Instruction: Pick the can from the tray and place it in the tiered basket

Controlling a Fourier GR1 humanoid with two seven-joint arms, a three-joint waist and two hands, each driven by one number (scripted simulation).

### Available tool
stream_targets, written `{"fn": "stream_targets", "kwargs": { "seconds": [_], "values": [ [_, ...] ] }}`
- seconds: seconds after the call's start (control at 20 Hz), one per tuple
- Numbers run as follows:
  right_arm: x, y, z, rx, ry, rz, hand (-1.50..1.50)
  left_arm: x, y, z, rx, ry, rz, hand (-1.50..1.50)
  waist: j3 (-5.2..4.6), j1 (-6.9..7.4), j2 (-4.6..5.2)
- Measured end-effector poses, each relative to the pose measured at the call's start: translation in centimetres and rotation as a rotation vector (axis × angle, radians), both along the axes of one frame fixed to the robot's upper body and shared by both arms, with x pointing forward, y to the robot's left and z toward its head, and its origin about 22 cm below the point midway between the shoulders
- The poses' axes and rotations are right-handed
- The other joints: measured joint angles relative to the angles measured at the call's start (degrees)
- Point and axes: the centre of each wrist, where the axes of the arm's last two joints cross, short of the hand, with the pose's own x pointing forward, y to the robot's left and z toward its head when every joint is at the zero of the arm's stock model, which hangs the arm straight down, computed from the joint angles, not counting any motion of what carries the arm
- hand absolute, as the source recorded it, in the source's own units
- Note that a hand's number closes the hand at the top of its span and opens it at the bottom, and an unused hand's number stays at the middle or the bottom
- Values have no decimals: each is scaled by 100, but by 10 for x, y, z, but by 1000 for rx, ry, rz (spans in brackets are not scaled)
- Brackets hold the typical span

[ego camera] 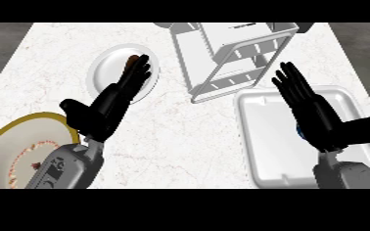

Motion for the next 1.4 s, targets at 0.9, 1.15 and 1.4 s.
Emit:
{"fn": "stream_targets", "kwargs": {
  "seconds": [0.9, 1.15, 1.4],
  "values": [
    [-19, -233, 48, -134, -181, -595, -150, -69, 66, -124, 167, 266, 506, 0, 140, 36, 33],
    [-34, -246, 73, -376, -35, -401, -150, -71, 69, -127, 171, 278, 527, 0, 129, -30, 7],
    [-33, -233, 109, -684, 71, -231, -150, -71, 71, -131, 177, 275, 535, 0, 121, -46, 0]
  ]
}}
